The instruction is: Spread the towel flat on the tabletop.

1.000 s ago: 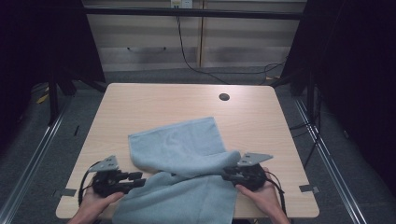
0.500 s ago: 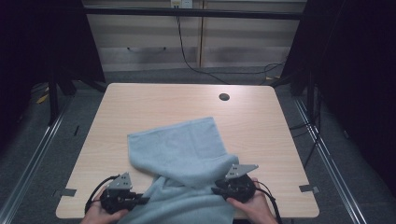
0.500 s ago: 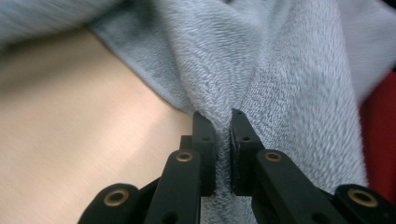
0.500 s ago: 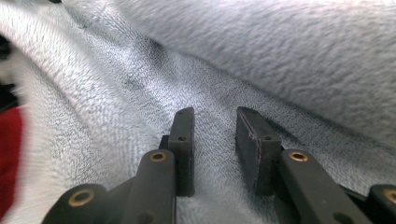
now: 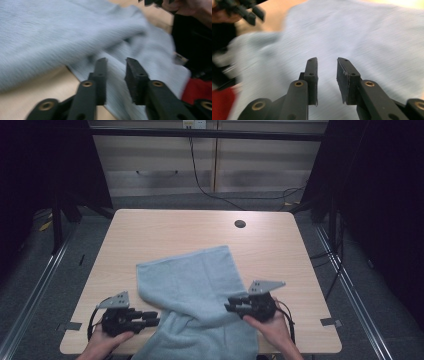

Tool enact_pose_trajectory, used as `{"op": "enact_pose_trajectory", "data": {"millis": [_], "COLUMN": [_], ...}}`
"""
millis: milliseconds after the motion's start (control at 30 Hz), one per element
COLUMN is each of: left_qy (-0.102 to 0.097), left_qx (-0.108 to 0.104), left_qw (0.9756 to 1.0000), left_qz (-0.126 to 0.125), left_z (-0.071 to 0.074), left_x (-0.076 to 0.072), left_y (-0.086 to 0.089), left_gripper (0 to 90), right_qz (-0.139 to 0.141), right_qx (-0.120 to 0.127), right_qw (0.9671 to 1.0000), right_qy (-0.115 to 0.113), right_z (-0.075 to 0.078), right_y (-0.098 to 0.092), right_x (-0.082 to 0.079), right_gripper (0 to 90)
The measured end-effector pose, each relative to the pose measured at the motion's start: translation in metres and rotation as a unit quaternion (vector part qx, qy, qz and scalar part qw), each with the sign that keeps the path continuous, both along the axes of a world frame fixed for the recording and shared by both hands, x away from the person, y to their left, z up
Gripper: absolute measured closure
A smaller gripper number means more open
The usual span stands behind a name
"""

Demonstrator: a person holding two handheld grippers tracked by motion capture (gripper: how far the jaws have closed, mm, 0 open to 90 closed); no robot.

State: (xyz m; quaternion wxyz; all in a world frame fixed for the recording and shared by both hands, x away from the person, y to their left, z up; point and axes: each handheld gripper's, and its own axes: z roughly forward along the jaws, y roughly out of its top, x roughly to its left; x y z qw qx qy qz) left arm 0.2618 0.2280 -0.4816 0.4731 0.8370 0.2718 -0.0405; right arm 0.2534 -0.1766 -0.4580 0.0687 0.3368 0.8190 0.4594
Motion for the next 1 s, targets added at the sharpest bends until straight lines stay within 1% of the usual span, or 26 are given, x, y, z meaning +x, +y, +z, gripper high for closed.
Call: {"op": "enact_pose_trajectory", "data": {"millis": [67, 100, 167, 200, 233, 300, 333, 367, 400, 433, 467, 500, 567, 633, 667, 700, 733, 800, 833, 867, 900, 967, 1000], "left_qy": [0.003, -0.008, -0.003, -0.007, -0.013, -0.024, -0.027, -0.020, -0.021, -0.023, -0.022, -0.018, -0.017, -0.013, -0.009, -0.004, -0.004, -0.009, -0.009, -0.006, -0.005, -0.003, -0.002], "left_qx": [0.036, 0.058, 0.068, 0.076, 0.075, 0.089, 0.090, 0.088, 0.093, 0.097, 0.093, 0.092, 0.090, 0.091, 0.087, 0.083, 0.084, 0.086, 0.087, 0.087, 0.084, 0.083, 0.083], "left_qw": [0.9993, 0.9982, 0.9977, 0.9971, 0.9970, 0.9957, 0.9956, 0.9959, 0.9955, 0.9950, 0.9954, 0.9955, 0.9956, 0.9953, 0.9956, 0.9961, 0.9960, 0.9959, 0.9959, 0.9959, 0.9961, 0.9962, 0.9963], "left_qz": [-0.012, -0.014, -0.006, -0.005, -0.010, -0.008, -0.006, -0.003, 0.001, 0.004, 0.007, 0.015, 0.016, 0.029, 0.032, 0.031, 0.029, 0.026, 0.025, 0.026, 0.026, 0.024, 0.024], "left_z": [-0.008, -0.011, -0.018, -0.020, -0.020, -0.019, -0.019, -0.019, -0.018, -0.018, -0.018, -0.018, -0.018, -0.018, -0.018, -0.019, -0.018, -0.018, -0.018, -0.018, -0.018, -0.018, -0.018], "left_x": [0.007, 0.008, 0.013, 0.015, 0.015, 0.014, 0.012, 0.011, 0.009, 0.006, 0.004, 0.002, -0.002, -0.007, -0.009, -0.011, -0.014, -0.019, -0.021, -0.022, -0.022, -0.022, -0.023], "left_y": [-0.016, -0.023, -0.034, -0.037, -0.038, -0.036, -0.034, -0.031, -0.027, -0.023, -0.019, -0.014, -0.005, 0.003, 0.007, 0.009, 0.011, 0.013, 0.014, 0.015, 0.015, 0.015, 0.015], "left_gripper": [74.3, 75.4, 75.1, 75.0, 75.5, 76.4, 77.5, 77.7, 78.9, 79.7, 79.7, 80.0, 80.2, 80.3, 80.2, 80.2, 80.1, 80.1, 80.1, 80.0, 79.8, 78.5, 78.4], "right_qz": [-0.016, -0.023, -0.031, -0.034, -0.037, -0.043, -0.046, -0.052, -0.060, -0.073, -0.075, -0.084, -0.100, -0.115, -0.126, -0.131, -0.136, -0.148, -0.153, -0.161, -0.166, -0.172, -0.174], "right_qx": [-0.016, -0.023, -0.028, -0.031, -0.032, -0.044, -0.044, -0.049, -0.062, -0.070, -0.057, -0.057, -0.071, -0.076, -0.078, -0.073, -0.067, -0.068, -0.072, -0.078, -0.081, -0.090, -0.089], "right_qw": [0.9997, 0.9995, 0.9990, 0.9988, 0.9986, 0.9978, 0.9976, 0.9970, 0.9959, 0.9944, 0.9950, 0.9943, 0.9921, 0.9902, 0.9886, 0.9883, 0.9881, 0.9864, 0.9855, 0.9838, 0.9826, 0.9809, 0.9805], "right_qy": [0.005, 0.007, 0.013, 0.015, 0.021, 0.024, 0.028, 0.031, 0.029, 0.032, 0.034, 0.035, 0.027, 0.025, 0.027, 0.028, 0.027, 0.022, 0.019, 0.018, 0.020, 0.016, 0.016], "right_z": [-0.007, -0.010, -0.018, -0.022, -0.026, -0.033, -0.037, -0.041, -0.044, -0.046, -0.048, -0.048, -0.047, -0.047, -0.047, -0.047, -0.048, -0.049, -0.049, -0.048, -0.048, -0.047, -0.047], "right_y": [0.000, 0.002, 0.005, 0.008, 0.010, 0.014, 0.015, 0.015, 0.014, 0.013, 0.010, 0.006, -0.001, -0.010, -0.014, -0.020, -0.026, -0.036, -0.040, -0.044, -0.047, -0.054, -0.057], "right_x": [0.025, 0.037, 0.056, 0.065, 0.071, 0.081, 0.084, 0.086, 0.088, 0.088, 0.089, 0.089, 0.088, 0.087, 0.085, 0.083, 0.081, 0.075, 0.072, 0.070, 0.067, 0.065, 0.064], "right_gripper": [72.4, 72.4, 72.3, 72.3, 72.2, 72.1, 71.6, 71.5, 71.3, 71.6, 71.6, 72.9, 73.9, 73.9, 73.9, 74.0, 74.2, 74.4, 75.1, 75.1, 75.1, 75.0, 75.0]}}
